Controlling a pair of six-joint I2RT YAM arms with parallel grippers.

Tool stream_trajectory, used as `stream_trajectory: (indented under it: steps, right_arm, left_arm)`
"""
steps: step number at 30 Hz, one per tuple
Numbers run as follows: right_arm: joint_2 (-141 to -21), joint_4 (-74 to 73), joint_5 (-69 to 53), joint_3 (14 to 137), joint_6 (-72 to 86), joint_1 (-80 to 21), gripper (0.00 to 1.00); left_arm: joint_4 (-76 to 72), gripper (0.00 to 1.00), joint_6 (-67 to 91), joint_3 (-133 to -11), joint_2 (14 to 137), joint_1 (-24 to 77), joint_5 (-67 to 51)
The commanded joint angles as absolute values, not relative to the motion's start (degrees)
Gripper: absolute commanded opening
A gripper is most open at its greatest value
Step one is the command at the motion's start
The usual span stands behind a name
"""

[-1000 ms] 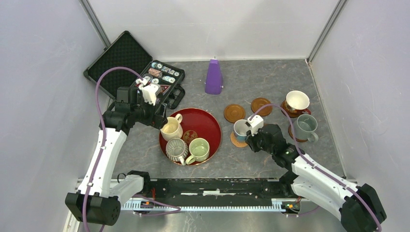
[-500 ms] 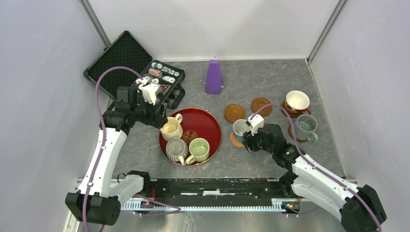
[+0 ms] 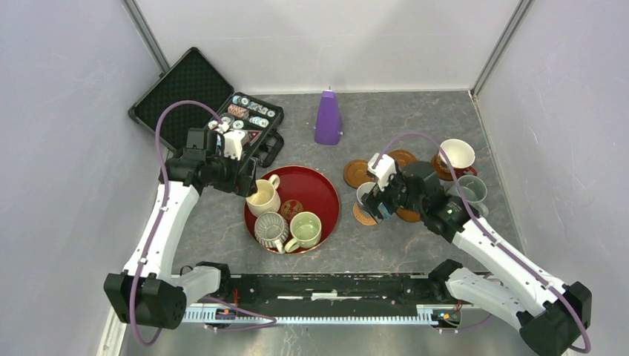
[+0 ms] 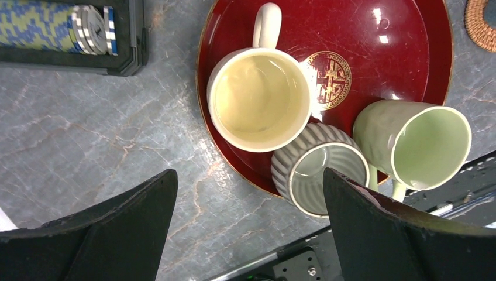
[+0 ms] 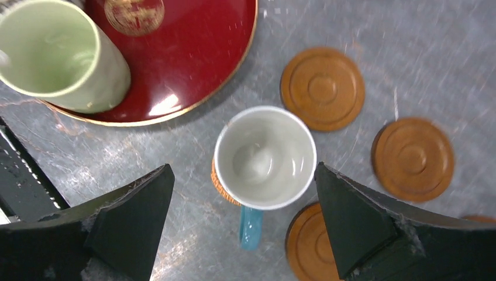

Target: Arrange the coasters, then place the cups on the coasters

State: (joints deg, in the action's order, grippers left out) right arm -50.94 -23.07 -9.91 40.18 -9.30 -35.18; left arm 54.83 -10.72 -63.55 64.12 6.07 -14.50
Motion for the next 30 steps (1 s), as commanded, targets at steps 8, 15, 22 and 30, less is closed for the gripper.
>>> stream_trajectory:
  steps: [8,15,22,30]
  right_arm:
    - [-62.88,-24.91,-19.50,55.42,-22.87,-35.07,0.98]
    - [-69.48,-24.25,-24.61,59.33,-30.25,-34.90,0.98]
    - [-73.48,-24.94,-29.05,62.23,-32.16,-32.52,0.98]
    - [-76.29,-23.70,-30.88,62.98,-34.26,-30.69,0.98]
  left_arm:
    - [52.47,1.00,4.25,-59.37,67.41,4.26,-16.49]
    - [46.94,1.00,3.94,-57.34,72.60,4.15,-23.00]
    - [39.95,0.98,2.01,-58.60,80.22,4.74,-29.17]
    - [36.04,0.96,1.58,-64.90,88.77,13.99,-32.27]
